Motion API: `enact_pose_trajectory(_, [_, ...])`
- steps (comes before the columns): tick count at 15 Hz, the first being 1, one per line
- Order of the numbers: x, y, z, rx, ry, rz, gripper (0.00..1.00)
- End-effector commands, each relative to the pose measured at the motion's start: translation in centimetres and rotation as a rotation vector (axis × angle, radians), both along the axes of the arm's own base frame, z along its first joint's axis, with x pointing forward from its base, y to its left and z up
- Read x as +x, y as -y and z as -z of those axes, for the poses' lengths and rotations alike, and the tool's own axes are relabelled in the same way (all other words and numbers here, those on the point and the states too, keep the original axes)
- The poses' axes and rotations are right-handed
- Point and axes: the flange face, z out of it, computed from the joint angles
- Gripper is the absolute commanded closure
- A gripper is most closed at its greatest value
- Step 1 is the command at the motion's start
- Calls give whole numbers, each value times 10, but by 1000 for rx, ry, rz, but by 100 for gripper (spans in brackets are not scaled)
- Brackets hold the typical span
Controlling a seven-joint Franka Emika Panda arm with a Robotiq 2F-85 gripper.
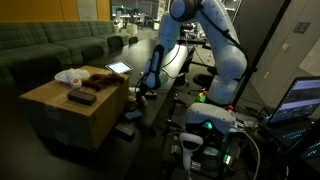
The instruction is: Put the white towel on the table, then the moose on the box, then the duster on the table, then the turnip plushie on the box, then the plastic on the table, then the blue sponge on the box, then the duster from the box to the table, lastly, the other duster from the table to the box
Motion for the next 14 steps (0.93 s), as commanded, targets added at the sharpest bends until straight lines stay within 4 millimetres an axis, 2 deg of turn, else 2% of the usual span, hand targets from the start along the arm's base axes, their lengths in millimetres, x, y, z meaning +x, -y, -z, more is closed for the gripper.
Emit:
enact_pose_trajectory(1, [10,7,13,-12,24,34,0])
enact_pose_trajectory(13, [21,39,37,-63,22,62,0])
enact_pose_trajectory(14, [22,41,39,-68,23,63,12])
